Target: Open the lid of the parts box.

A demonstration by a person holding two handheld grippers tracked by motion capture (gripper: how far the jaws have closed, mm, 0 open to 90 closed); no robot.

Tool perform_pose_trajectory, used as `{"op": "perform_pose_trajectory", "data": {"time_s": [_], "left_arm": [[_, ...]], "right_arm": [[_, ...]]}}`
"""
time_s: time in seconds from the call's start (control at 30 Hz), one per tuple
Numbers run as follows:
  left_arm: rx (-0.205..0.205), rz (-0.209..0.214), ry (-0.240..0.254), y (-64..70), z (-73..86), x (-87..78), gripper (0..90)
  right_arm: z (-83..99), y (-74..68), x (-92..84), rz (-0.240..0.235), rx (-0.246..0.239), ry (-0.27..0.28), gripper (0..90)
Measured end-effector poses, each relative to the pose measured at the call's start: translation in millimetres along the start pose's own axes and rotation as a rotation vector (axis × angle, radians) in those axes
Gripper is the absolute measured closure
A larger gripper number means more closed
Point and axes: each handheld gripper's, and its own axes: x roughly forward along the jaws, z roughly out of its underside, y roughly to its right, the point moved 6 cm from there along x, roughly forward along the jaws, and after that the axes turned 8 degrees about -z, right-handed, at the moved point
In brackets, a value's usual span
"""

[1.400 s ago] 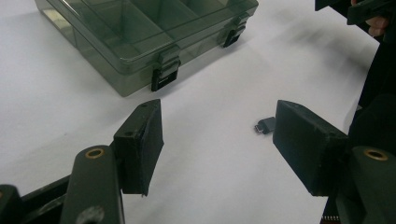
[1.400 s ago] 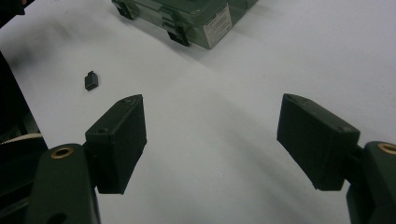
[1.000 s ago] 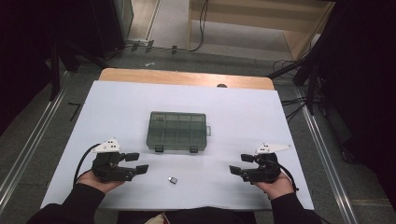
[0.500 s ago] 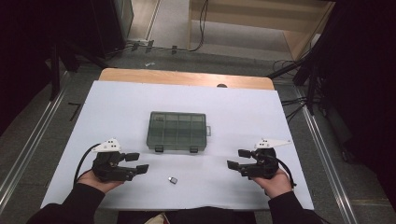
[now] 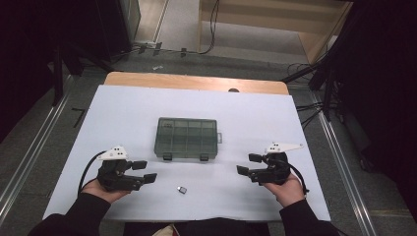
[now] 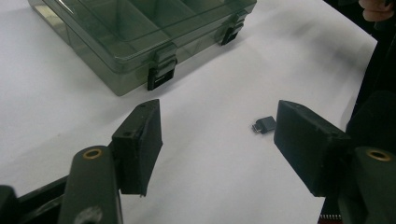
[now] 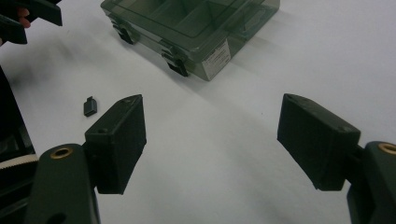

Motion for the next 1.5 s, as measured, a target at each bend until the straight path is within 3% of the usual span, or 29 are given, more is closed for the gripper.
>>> {"op": "perform_pose_trajectory", "data": {"time_s": [0.73, 1.5], "left_arm": [[-0.004, 0.002, 0.002, -0.1, -0.2, -0.3, 32.0], [-0.002, 0.002, -0.003, 0.0, 0.0, 0.0, 32.0]], "right_arm": [[-16.7, -2.4, 18.5, -0.017, -0.005, -0.022, 22.2], [-30.9, 1.5, 38.0, 0.002, -0.010, -0.037, 22.2]]}}
